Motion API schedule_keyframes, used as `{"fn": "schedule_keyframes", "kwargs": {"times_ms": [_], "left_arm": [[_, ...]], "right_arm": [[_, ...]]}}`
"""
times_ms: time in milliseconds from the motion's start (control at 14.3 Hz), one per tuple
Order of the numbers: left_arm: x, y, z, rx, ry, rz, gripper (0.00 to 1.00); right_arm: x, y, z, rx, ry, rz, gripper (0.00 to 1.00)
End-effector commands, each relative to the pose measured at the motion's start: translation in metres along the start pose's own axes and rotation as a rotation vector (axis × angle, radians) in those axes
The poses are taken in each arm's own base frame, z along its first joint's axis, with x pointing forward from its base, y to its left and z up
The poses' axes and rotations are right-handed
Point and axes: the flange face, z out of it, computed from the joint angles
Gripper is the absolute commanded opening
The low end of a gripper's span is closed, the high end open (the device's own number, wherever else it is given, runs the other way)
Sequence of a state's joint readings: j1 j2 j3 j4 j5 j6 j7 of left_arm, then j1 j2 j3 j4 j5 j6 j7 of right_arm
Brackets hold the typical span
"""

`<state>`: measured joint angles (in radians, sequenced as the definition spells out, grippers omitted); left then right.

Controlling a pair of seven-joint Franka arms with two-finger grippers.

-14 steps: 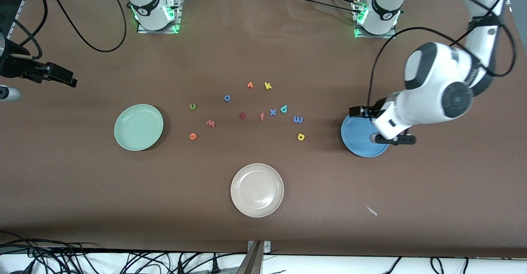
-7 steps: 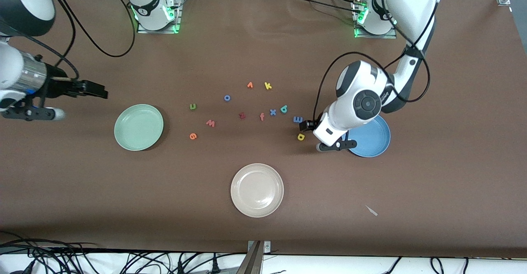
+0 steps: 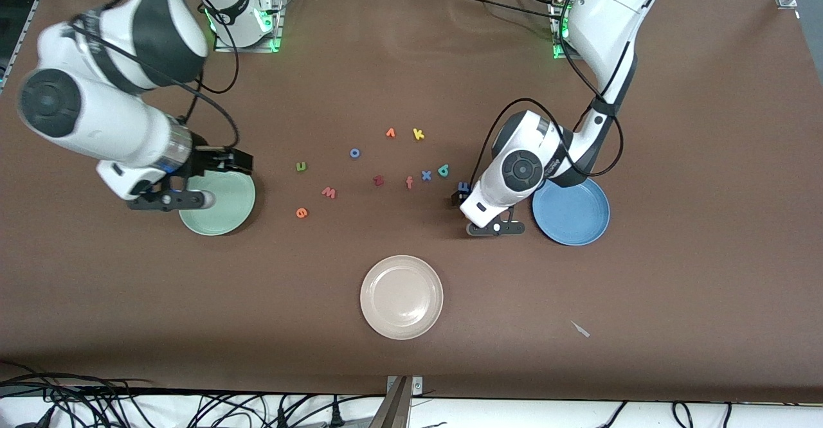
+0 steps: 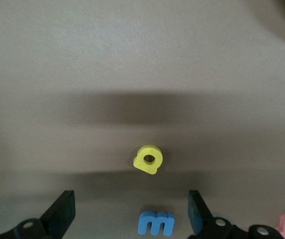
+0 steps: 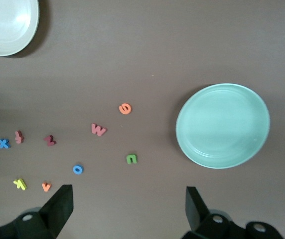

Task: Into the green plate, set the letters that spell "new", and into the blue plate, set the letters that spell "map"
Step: 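Move the left gripper to the letters while the right gripper follows, then grasp the yellow letter with the left gripper while the right gripper descends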

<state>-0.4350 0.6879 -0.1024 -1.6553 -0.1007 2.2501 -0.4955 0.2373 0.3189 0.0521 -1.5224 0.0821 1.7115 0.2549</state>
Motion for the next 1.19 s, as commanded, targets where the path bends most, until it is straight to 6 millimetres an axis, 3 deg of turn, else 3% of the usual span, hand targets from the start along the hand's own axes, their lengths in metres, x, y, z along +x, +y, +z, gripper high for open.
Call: {"fn": "schedule_keyframes", "kwargs": {"times_ms": [0, 210, 421, 701, 912, 1122], "left_arm": [[0.006, 0.015, 0.012, 0.01, 0.047, 0.032, 1.0], [0.008, 0.017, 0.023, -0.002, 0.068, 0.039, 1.0], [0.008, 0.021, 0.03, -0.009, 0.086, 0.054, 0.92], [0.008, 0.02, 0.034, 0.041, 0.11, 0.107, 0.65], [0.008, 0.02, 0.035, 0.059, 0.118, 0.126, 0.47], [0.007, 0.021, 0.034, 0.06, 0.115, 0.124, 0.26]], "right_arm": [[0.001, -0.017, 0.052, -0.005, 0.025, 0.029, 1.0], [-0.025, -0.025, 0.115, 0.001, 0.07, 0.002, 1.0], [-0.051, -0.013, 0.155, -0.007, 0.075, 0.006, 1.0], [-0.11, -0.01, 0.218, -0.016, 0.094, -0.044, 1.0], [-0.129, -0.011, 0.246, -0.02, 0.086, -0.06, 1.0], [-0.133, -0.013, 0.276, -0.016, 0.092, -0.086, 1.0]]}}
